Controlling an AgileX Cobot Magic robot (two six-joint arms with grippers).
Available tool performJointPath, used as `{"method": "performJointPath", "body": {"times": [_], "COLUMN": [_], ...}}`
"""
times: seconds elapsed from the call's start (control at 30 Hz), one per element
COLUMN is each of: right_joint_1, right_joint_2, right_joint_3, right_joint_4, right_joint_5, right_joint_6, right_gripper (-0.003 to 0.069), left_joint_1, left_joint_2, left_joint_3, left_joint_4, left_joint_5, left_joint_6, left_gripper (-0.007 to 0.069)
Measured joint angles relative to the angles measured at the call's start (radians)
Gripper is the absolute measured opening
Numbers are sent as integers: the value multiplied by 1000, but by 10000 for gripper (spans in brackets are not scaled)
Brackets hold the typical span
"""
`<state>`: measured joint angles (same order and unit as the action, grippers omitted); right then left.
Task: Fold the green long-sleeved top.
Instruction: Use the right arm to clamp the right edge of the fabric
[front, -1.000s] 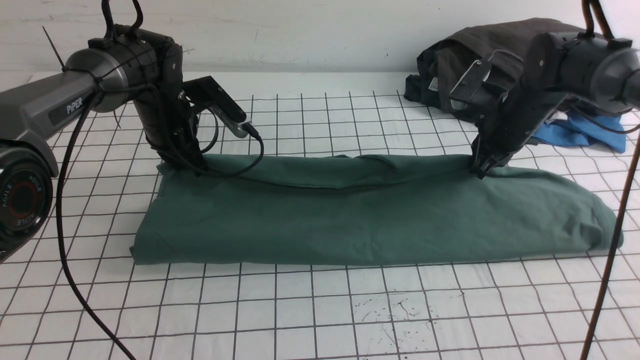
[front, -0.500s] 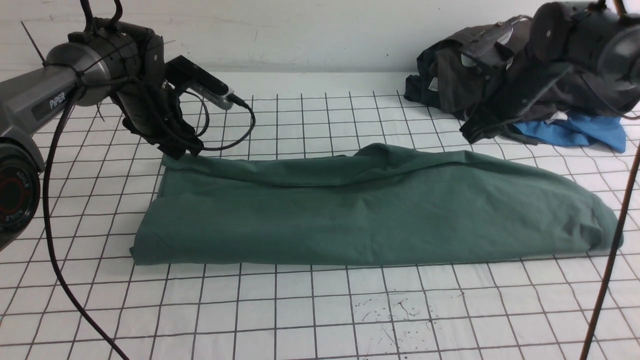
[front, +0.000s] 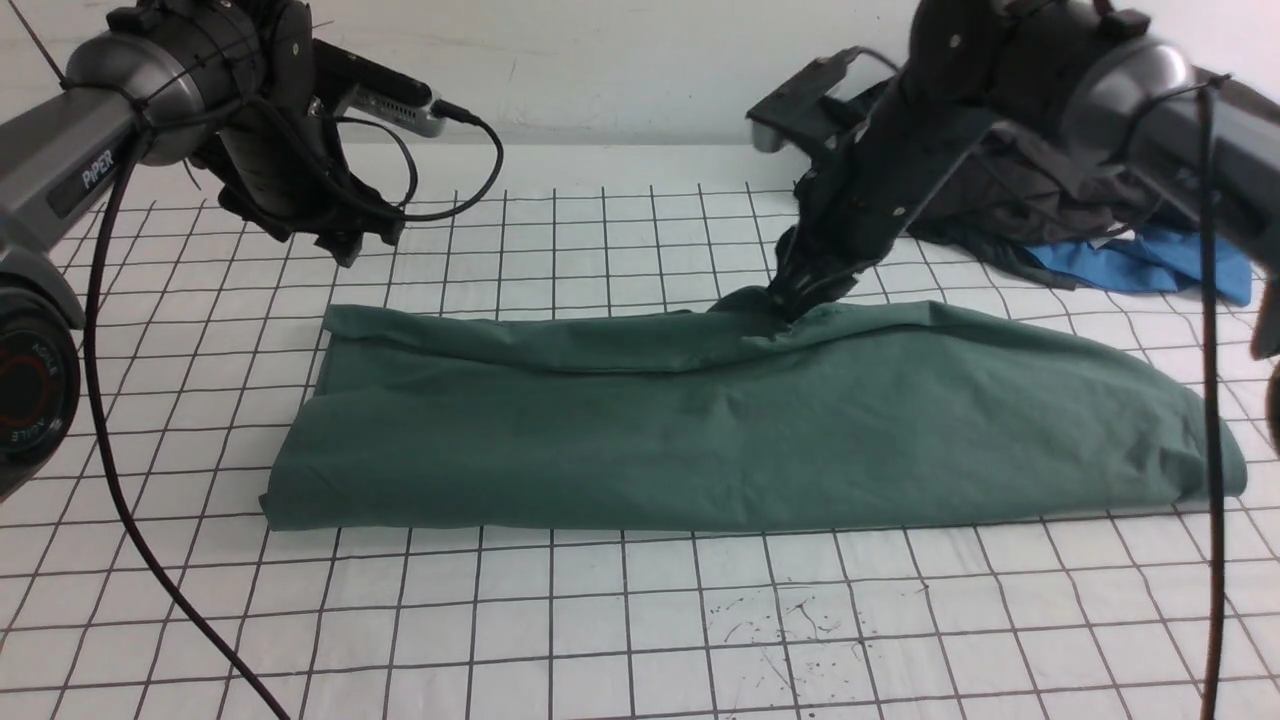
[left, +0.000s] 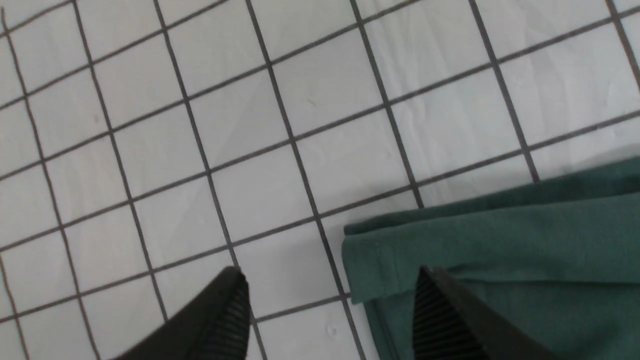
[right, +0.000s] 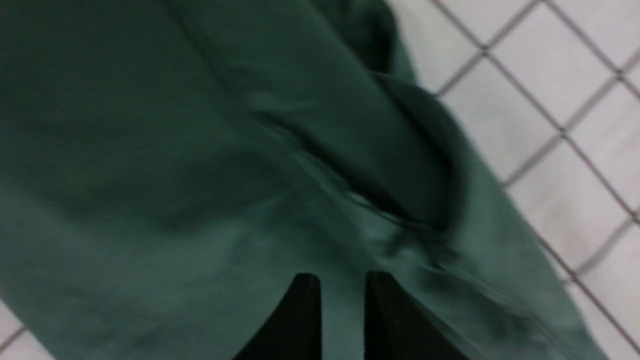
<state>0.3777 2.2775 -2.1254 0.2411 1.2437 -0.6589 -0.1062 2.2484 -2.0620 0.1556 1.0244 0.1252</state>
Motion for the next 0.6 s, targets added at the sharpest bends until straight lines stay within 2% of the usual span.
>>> {"method": "performJointPath", "body": {"times": [0.13, 0.23, 0.4, 0.6], "right_joint_1": [57, 75, 76, 62], "right_joint_2": [37, 68, 117, 140], "right_joint_3": [4, 4, 6, 6], "right_joint_4": [0, -3, -41, -133], "right_joint_5": [-1, -1, -7, -186], "right_joint_6": [-5, -6, 10, 177], "right_gripper": [24, -6, -13, -14], "left_joint_1": [-1, -1, -1, -1], "left_joint_2": [0, 0, 0, 0], "left_joint_3": [-1, -1, -1, -1], "left_joint_4": [-4, -4, -6, -20], "left_joint_5": [23, 31, 43, 43], "left_joint_6": [0, 1, 8, 38], "left_gripper": [339, 268, 148, 50]}}
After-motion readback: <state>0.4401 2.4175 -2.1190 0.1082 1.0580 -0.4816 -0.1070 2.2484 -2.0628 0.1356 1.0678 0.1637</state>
